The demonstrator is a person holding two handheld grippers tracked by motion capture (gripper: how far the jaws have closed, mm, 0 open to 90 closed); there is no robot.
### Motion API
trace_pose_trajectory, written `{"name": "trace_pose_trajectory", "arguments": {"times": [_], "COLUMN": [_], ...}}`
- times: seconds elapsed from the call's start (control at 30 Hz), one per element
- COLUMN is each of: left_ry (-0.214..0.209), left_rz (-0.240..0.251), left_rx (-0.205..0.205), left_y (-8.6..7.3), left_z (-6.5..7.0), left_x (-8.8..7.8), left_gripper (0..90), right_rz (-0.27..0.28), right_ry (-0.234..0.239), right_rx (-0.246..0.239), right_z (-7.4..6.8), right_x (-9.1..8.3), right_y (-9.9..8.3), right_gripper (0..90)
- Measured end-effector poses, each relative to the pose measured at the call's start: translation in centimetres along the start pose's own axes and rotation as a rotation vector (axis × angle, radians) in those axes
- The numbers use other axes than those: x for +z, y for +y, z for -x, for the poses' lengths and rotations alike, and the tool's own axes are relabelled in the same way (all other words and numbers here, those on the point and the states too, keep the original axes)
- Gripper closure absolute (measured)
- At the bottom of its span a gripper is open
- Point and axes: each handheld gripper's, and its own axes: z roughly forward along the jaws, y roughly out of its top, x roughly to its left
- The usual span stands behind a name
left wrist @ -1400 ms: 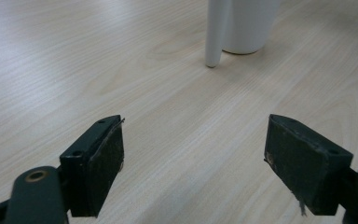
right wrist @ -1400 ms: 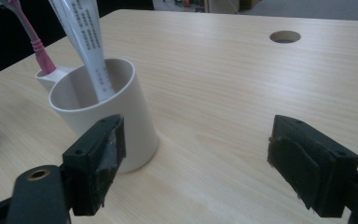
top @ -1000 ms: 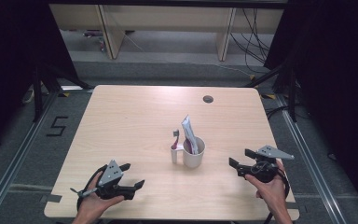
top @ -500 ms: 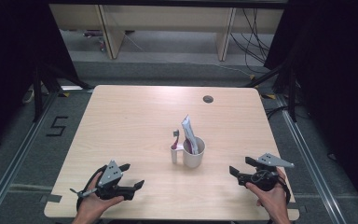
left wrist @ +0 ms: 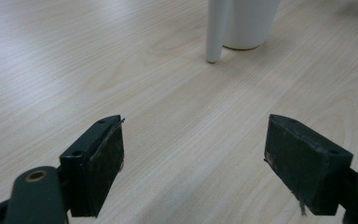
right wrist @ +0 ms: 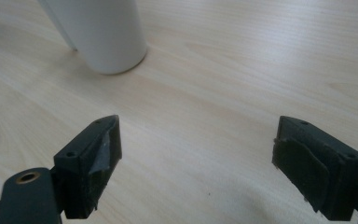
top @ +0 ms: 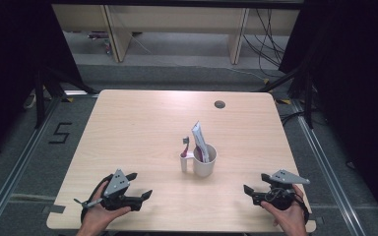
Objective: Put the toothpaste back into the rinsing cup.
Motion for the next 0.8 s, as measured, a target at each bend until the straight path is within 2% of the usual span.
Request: {"name": "trace_pose_trajectory", "arguments": {"times": [0.1, 0.13, 0.17, 0.2, 0.23, 0.37, 0.4, 0.43, 0.53, 0.57, 0.6, 0.63, 0.7, 0.73, 0.8], "left_ry": [-0.004, -0.004, -0.001, -0.001, -0.003, -0.001, -0.001, -0.001, -0.002, -0.005, -0.004, 0.001, 0.0, 0.001, 0.0], "left_rz": [0.001, 0.0, -0.005, -0.005, -0.002, 0.0, 0.0, 0.0, -0.002, 0.003, 0.0, -0.006, -0.005, -0.007, -0.006], "left_rx": [0.0, 0.0, 0.004, 0.002, -0.002, -0.003, -0.003, -0.004, -0.002, -0.004, -0.004, -0.004, -0.005, -0.004, -0.007], "left_y": [0.0, 0.0, 0.0, -0.1, -0.1, -0.1, -0.1, -0.1, -0.1, -0.1, -0.1, -0.1, -0.1, -0.1, -0.1], "left_z": [0.0, 0.0, 0.0, 0.0, 0.0, 0.0, 0.0, 0.0, 0.0, 0.0, 0.0, 0.0, 0.0, 0.0, 0.0], "left_x": [0.1, 0.1, 0.1, 0.1, 0.1, 0.1, 0.1, 0.1, 0.1, 0.2, 0.2, 0.1, 0.1, 0.1, 0.2], "left_gripper": [19.6, 19.5, 19.3, 19.0, 18.9, 18.6, 18.6, 18.6, 18.6, 18.6, 18.5, 18.5, 18.5, 18.5, 18.5], "right_rz": [-0.005, -0.011, -0.003, -0.008, -0.015, -0.019, -0.031, -0.009, -0.034, -0.026, -0.03, -0.049, -0.048, -0.036, -0.035], "right_ry": [-0.008, -0.006, -0.007, -0.01, -0.012, -0.007, 0.0, -0.008, -0.001, -0.014, -0.007, 0.0, -0.003, -0.01, -0.004], "right_rx": [-0.011, 0.026, -0.001, 0.01, -0.012, -0.015, 0.02, -0.018, -0.005, -0.006, -0.015, 0.024, 0.008, -0.028, -0.008], "right_z": [-0.1, -0.3, -0.1, -0.2, 0.0, -0.1, -0.4, -0.1, -0.2, -0.3, -0.2, -0.6, -0.5, -0.3, -0.3], "right_x": [-0.4, -0.5, -0.5, -0.6, -0.6, -1.0, -1.1, -1.1, -1.3, -1.3, -1.4, -1.5, -1.6, -1.6, -1.5], "right_y": [-0.2, -0.4, -0.4, -0.6, -0.6, -0.9, -1.1, -1.1, -1.4, -1.5, -1.5, -1.6, -1.6, -1.6, -1.8], "right_gripper": [16.2, 16.2, 16.1, 16.1, 16.1, 16.1, 16.1, 16.1, 16.1, 16.1, 16.1, 16.1, 16.1, 16.1, 16.1]}}
